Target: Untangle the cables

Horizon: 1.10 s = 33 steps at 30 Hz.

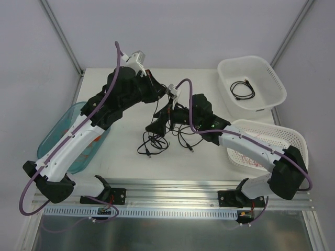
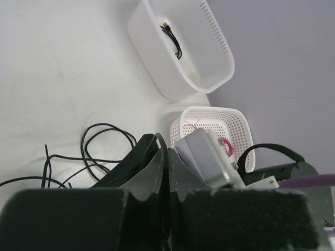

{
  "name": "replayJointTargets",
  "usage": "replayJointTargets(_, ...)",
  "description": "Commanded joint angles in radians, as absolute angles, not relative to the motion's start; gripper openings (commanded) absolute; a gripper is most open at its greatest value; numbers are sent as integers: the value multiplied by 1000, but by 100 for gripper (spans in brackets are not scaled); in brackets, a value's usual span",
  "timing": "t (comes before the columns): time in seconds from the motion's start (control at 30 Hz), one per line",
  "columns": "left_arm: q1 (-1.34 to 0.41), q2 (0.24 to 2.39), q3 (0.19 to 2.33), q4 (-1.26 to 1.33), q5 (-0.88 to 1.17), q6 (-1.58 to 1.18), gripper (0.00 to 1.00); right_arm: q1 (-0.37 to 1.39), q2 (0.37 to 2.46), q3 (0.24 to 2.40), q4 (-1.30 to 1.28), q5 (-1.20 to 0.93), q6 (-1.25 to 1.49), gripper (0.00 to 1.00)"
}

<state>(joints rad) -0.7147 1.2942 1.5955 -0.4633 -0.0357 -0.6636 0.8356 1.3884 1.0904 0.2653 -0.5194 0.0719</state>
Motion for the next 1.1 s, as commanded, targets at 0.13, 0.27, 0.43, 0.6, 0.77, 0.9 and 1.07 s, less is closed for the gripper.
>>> replayJointTargets(0.13, -739, 1256, 1563, -373, -139, -778, 0, 887, 1445, 1132, 405, -407, 92, 81)
replayJointTargets(0.27, -742, 1243, 1537, -359, -172, -801, 0, 890, 1447, 1114, 422, -376, 97, 49)
replayJointTargets(0.43, -741, 1218, 1494, -333, -196, -822, 0, 891, 1440, 1097, 417, -354, 100, 10)
replayJointTargets(0.6, -741, 1174, 1456, -330, -261, -787, 10, 888, 1421, 1082, 367, -328, 89, 1)
replayJointTargets(0.77, -732, 1111, 1407, -330, -285, -675, 41, 844, 1398, 1060, 290, -276, 98, 1)
replayJointTargets(0.9, -697, 1046, 1330, -330, -238, -591, 61, 752, 1371, 1089, 201, -278, 120, 1)
replayJointTargets(1.07, -657, 930, 1150, -319, -204, -468, 77, 683, 1341, 1173, 19, -278, 107, 1)
